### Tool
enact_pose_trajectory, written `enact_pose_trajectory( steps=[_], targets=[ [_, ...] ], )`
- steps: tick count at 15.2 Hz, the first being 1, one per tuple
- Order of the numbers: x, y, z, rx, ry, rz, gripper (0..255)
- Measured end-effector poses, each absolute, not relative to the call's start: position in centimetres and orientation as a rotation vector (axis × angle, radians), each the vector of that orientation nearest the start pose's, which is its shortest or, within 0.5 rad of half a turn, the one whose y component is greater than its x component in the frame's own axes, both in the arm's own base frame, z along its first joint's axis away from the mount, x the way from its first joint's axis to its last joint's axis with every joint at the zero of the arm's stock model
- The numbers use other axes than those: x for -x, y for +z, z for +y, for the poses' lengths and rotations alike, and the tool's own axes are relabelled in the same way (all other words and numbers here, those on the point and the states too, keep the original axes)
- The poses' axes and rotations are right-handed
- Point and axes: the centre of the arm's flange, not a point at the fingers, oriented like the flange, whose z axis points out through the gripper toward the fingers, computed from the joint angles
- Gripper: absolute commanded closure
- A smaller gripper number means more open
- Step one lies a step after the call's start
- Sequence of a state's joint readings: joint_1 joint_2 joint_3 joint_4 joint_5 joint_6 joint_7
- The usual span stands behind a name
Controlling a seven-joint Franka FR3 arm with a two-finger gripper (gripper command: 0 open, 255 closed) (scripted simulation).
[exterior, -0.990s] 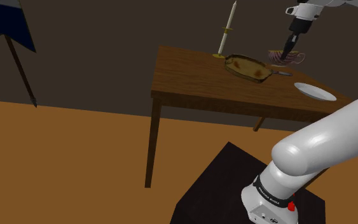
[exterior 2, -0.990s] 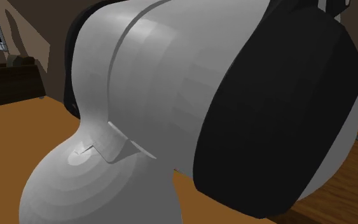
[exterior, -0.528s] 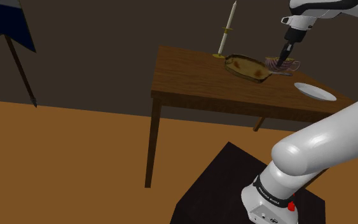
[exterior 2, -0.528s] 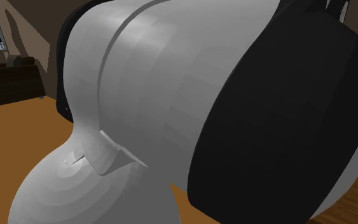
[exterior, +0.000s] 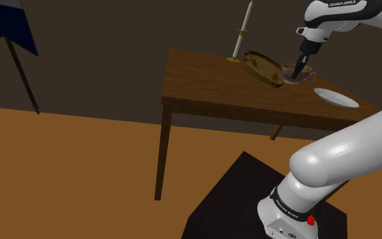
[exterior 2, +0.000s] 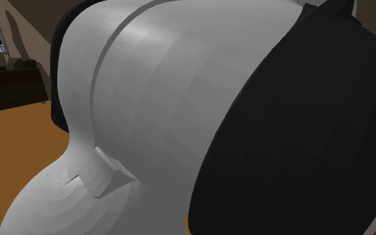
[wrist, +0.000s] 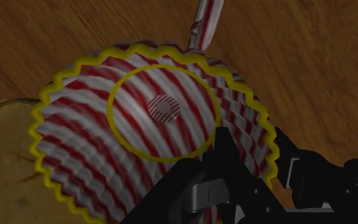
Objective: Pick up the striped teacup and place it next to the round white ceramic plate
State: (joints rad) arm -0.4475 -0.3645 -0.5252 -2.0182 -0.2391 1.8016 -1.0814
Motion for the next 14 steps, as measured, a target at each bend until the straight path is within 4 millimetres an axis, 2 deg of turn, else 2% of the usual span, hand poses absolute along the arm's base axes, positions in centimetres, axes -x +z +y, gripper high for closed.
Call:
enact_pose_trajectory(
  steps=[8, 9, 14],
  targets=[
    [-22.2, 58.1, -42.1, 3.252, -0.016, -0.274, 255],
    [-22.1, 58.1, -42.0, 3.254, -0.017, -0.274, 0],
    [-22.2, 57.5, -42.0, 3.243, -0.005, -0.279, 0]
  ],
)
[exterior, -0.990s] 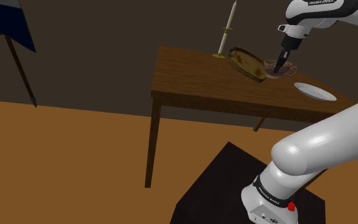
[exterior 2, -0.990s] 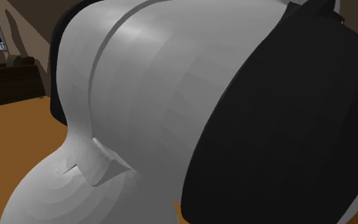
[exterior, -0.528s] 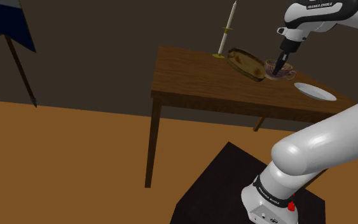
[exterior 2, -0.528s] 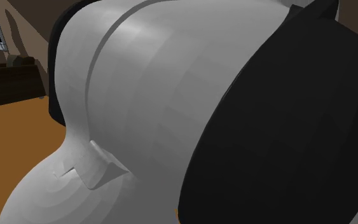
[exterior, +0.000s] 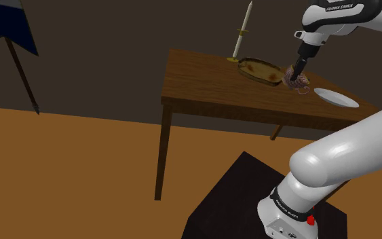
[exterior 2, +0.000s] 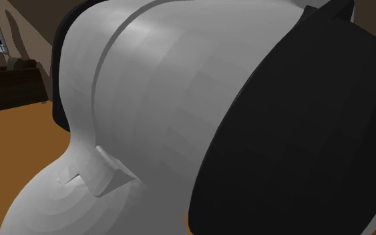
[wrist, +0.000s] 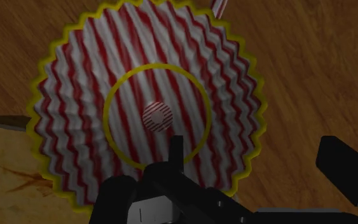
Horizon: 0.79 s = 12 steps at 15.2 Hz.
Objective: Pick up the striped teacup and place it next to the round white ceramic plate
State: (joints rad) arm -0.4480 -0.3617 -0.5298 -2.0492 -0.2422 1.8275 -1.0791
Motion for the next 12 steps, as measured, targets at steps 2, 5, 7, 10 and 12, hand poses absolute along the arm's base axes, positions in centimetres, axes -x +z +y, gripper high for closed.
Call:
enact_pose_trajectory(
  steps=[2, 5, 7, 10, 12],
  targets=[
    [-22.3, 58.1, -42.0, 3.242, -0.004, -0.28, 0],
    [-22.2, 61.3, -41.5, 3.243, -0.005, -0.28, 0],
    [-22.3, 62.2, -41.4, 3.243, -0.005, -0.28, 0],
    [-22.3, 62.4, -41.4, 3.242, -0.004, -0.28, 0],
    [-22.3, 62.4, -41.4, 3.242, -0.004, -0.28, 0]
  ],
)
